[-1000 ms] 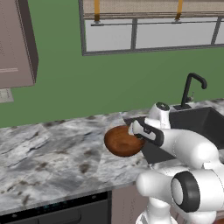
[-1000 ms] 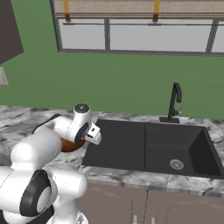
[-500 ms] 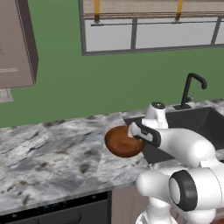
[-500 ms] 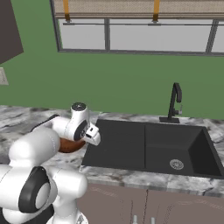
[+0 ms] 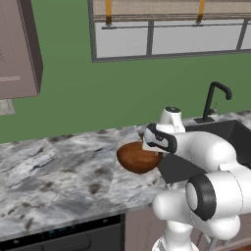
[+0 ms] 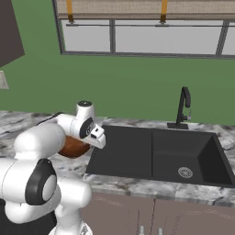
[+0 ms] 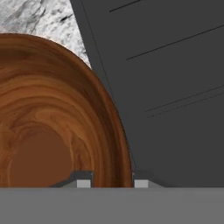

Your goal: Pick the cup and bowl from the counter and place them on the counter next to the sink.

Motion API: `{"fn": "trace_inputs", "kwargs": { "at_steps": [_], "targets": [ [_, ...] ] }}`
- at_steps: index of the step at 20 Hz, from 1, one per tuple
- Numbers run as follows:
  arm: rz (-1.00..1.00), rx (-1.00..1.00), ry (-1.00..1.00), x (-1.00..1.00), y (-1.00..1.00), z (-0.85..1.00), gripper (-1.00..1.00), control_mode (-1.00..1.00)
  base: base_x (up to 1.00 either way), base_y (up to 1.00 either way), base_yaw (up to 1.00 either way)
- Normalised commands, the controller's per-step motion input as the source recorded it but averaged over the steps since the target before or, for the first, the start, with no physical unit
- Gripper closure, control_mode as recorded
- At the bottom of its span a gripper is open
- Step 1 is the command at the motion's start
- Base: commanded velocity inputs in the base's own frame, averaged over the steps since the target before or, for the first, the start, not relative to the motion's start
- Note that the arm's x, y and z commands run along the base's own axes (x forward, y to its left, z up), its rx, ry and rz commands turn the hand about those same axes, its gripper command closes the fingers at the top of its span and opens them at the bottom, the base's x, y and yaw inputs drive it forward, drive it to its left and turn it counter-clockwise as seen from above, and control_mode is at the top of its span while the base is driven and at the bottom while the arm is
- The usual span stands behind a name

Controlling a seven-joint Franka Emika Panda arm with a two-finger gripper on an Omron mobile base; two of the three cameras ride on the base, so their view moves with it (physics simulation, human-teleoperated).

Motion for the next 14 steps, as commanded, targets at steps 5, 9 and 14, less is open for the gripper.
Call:
{"fn": "trace_inputs", "kwargs": {
  "at_steps": [5,9,14],
  "targets": [
    [0.0,0.0,0.0,-0.01,0.0,0.0,-1.0,-1.0,0.0,0.0,0.0],
    [0.0,0.0,-0.02,-0.18,0.0,0.41,-1.0,-1.0,0.0,0.0,0.0],
    [0.0,0.0,-0.07,-0.48,0.0,0.85,-1.0,-1.0,0.0,0.0,0.0]
  ]
}}
